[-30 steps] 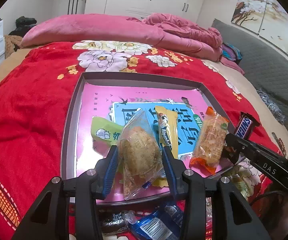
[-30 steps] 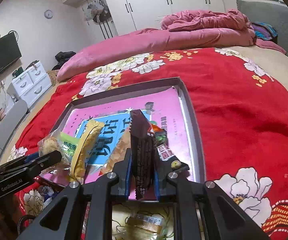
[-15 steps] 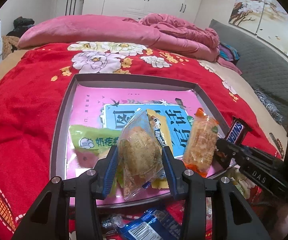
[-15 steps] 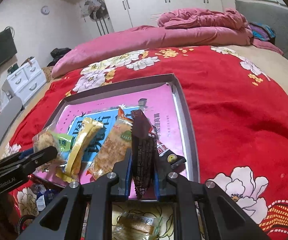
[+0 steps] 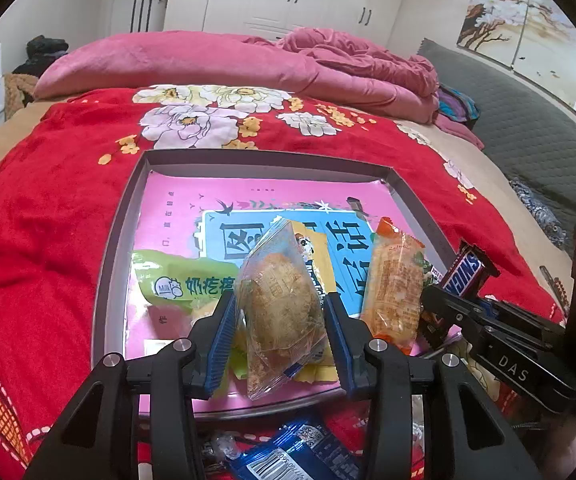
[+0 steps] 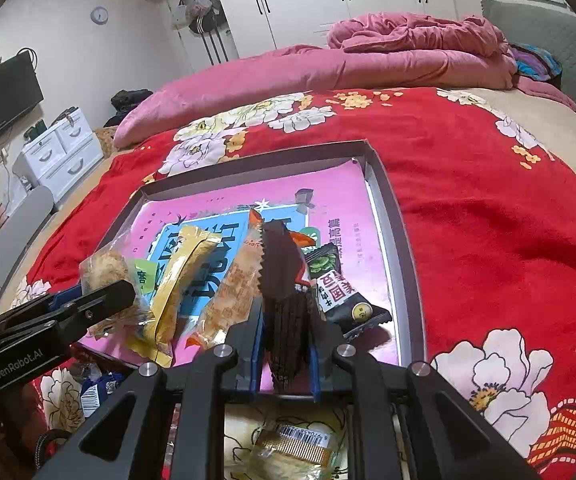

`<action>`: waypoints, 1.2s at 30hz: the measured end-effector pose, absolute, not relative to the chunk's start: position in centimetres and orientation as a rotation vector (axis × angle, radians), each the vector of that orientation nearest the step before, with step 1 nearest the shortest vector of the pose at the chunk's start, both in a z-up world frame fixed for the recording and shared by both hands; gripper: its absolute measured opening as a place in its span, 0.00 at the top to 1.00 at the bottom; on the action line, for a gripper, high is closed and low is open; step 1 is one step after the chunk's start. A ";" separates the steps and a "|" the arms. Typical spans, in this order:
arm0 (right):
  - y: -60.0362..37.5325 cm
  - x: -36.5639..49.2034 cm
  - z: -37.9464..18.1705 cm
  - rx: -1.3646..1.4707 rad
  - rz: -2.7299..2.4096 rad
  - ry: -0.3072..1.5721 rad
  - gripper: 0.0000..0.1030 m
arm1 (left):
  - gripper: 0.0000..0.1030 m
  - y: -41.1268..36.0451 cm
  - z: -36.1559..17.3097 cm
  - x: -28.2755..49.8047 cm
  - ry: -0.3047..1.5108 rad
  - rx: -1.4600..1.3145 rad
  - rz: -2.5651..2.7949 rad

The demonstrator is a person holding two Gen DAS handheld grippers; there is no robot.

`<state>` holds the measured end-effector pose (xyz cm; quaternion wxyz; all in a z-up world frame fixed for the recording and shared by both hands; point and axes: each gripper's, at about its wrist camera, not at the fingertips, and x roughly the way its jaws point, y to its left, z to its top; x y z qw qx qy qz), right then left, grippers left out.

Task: Organize snacks
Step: 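Lower the pastry bag and Snickers bar into the tray and open both tools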

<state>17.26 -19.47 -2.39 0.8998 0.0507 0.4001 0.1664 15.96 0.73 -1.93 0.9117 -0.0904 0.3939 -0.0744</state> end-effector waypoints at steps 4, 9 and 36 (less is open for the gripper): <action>-19.5 17.3 -2.4 0.110 0.343 0.829 0.82 | 0.55 0.7 -1.9 16.0 0.812 -0.190 -0.154; -19.9 17.2 -2.1 0.119 0.332 0.824 0.82 | 0.55 0.5 -2.0 16.0 0.814 -0.191 -0.157; -22.4 16.8 -1.0 0.178 0.271 0.776 0.71 | 0.48 0.8 -2.0 16.0 0.809 -0.199 -0.137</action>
